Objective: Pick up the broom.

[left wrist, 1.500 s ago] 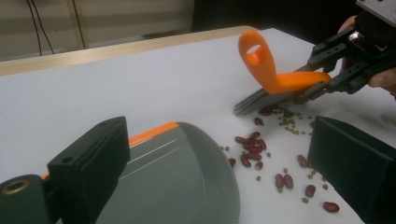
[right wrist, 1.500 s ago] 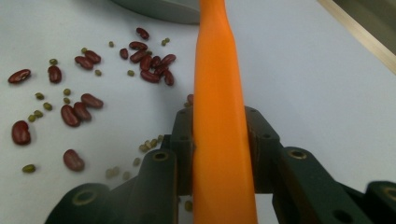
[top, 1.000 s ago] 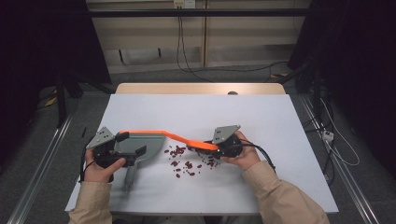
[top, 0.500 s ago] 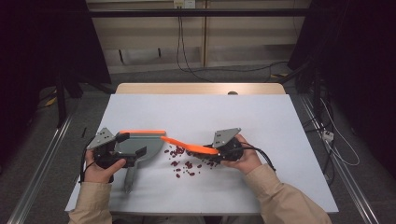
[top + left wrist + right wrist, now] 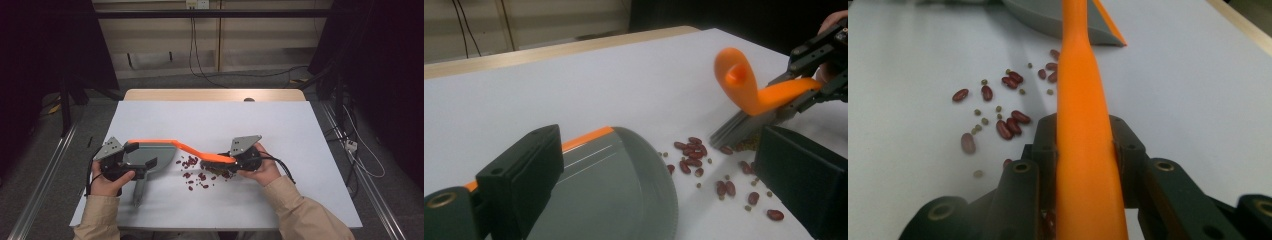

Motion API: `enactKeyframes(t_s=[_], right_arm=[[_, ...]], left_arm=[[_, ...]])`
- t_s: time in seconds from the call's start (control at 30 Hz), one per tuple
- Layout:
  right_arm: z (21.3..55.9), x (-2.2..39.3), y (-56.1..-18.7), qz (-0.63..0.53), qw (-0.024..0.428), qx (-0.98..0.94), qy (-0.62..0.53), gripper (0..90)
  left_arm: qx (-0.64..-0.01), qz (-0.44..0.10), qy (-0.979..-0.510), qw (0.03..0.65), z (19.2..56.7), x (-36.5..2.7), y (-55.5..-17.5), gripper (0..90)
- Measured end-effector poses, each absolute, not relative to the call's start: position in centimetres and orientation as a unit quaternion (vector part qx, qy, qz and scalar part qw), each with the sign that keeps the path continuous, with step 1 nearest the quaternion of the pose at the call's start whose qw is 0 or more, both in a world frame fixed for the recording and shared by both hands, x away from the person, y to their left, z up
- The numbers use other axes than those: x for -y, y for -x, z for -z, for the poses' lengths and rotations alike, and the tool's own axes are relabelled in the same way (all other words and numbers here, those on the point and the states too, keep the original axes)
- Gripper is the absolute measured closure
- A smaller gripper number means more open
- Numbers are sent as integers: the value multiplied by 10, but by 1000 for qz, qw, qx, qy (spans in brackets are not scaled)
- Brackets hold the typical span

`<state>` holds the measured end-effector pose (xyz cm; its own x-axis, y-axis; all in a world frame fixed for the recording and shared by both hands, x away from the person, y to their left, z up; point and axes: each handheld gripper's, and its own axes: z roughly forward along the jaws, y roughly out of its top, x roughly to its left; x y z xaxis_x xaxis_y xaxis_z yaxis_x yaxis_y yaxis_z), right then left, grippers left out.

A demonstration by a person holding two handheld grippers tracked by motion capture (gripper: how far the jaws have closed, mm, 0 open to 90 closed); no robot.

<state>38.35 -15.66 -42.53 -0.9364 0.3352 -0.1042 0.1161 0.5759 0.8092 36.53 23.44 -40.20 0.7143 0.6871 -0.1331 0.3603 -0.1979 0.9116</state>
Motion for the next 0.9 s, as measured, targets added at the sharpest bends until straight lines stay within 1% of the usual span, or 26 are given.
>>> enactKeyframes(t_s=[0.37,0.43,0.5,0.63,0.9], right_arm=[[418,166,-401,-489,123,-846,-174,714],[417,166,-406,-488,130,-844,-181,714],[418,165,-412,-496,123,-839,-188,714],[417,160,-421,-498,131,-836,-188,714],[424,138,-440,-495,127,-843,-171,714]], left_arm=[[-346,-153,-758,531,403,-235,-364,57],[-346,-153,-758,531,403,-235,-364,57],[-347,-152,-758,530,403,-235,-364,57],[-349,-154,-759,527,404,-235,-364,57],[-351,-153,-760,526,405,-238,-363,57]])
